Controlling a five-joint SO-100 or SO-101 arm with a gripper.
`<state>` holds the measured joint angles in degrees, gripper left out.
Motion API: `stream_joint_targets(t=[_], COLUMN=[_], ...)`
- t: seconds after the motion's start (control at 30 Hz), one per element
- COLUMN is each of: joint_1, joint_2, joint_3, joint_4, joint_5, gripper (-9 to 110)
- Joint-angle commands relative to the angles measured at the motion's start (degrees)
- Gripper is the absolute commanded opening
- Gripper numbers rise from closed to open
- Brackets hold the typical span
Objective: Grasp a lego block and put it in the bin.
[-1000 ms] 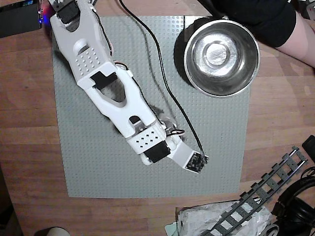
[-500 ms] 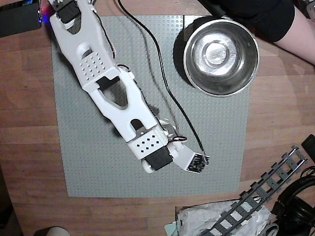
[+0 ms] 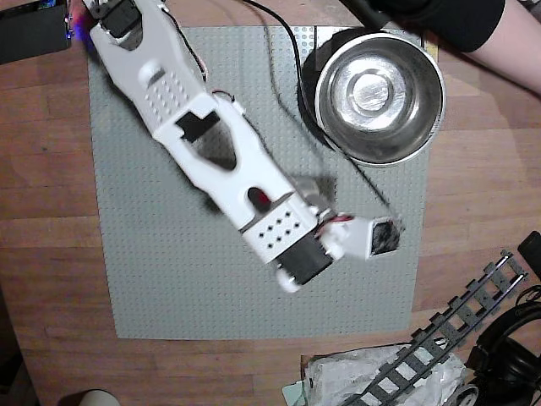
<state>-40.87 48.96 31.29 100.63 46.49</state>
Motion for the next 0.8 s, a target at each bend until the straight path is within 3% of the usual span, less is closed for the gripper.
stream_joint_targets(t=[0.0,0.33,0.77], joint_1=[-3.5,-12.1,-26.7], joint_2=[12.4,23.9,14.7], joint_3=[4.5,18.8,15.9], joint_4=[0.6,0.1,-5.9], joint_5=[-1.9,-15.2,-19.5], gripper=[0,0,0])
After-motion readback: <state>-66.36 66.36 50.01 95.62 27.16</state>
